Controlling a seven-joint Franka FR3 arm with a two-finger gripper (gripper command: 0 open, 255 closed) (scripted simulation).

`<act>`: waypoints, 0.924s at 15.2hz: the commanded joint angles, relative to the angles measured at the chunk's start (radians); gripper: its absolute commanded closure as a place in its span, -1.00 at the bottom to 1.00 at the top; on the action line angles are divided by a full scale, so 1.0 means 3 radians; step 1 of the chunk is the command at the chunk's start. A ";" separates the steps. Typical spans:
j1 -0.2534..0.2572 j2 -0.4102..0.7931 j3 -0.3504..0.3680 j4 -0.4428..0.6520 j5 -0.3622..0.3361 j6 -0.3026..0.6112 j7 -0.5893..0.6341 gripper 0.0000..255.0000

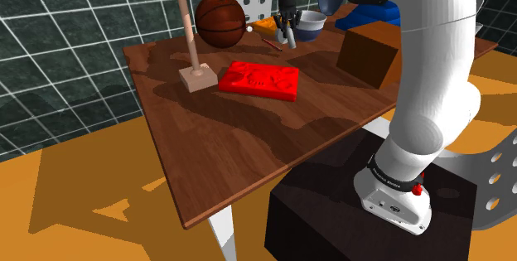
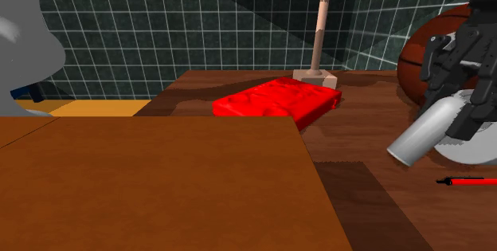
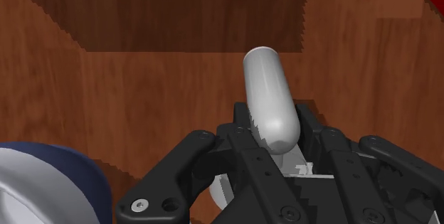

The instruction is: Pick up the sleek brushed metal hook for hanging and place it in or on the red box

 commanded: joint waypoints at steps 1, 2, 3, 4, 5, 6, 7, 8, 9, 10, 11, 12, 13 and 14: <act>-0.0004 -0.0012 -0.0003 0.0068 -0.0003 -0.0080 -0.0003 1.00; -0.0007 -0.0011 -0.0004 0.0113 -0.0003 -0.0125 -0.0004 1.00; -0.0011 -0.0010 -0.0005 0.0161 -0.0003 -0.0171 -0.0005 1.00; -0.0014 -0.0007 -0.0005 0.0210 -0.0003 -0.0217 -0.0006 1.00; -0.0018 -0.0004 -0.0006 0.0260 -0.0003 -0.0264 -0.0007 1.00; -0.0023 0.0001 -0.0007 0.0313 -0.0002 -0.0311 -0.0008 1.00; -0.0027 0.0007 -0.0007 0.0367 -0.0001 -0.0360 -0.0010 1.00; -0.0032 0.0014 -0.0008 0.0424 0.0000 -0.0409 -0.0011 1.00; -0.0038 0.0023 -0.0008 0.0483 0.0002 -0.0459 -0.0013 1.00; -0.0044 0.0033 -0.0008 0.0544 0.0004 -0.0510 -0.0014 1.00; -0.0050 0.0045 -0.0009 0.0608 0.0006 -0.0562 -0.0016 1.00; -0.0057 0.0058 -0.0009 0.0674 0.0009 -0.0615 -0.0018 1.00; -0.0064 0.0073 -0.0009 0.0744 0.0012 -0.0670 -0.0020 1.00; -0.0072 0.0090 -0.0009 0.0817 0.0016 -0.0725 -0.0022 1.00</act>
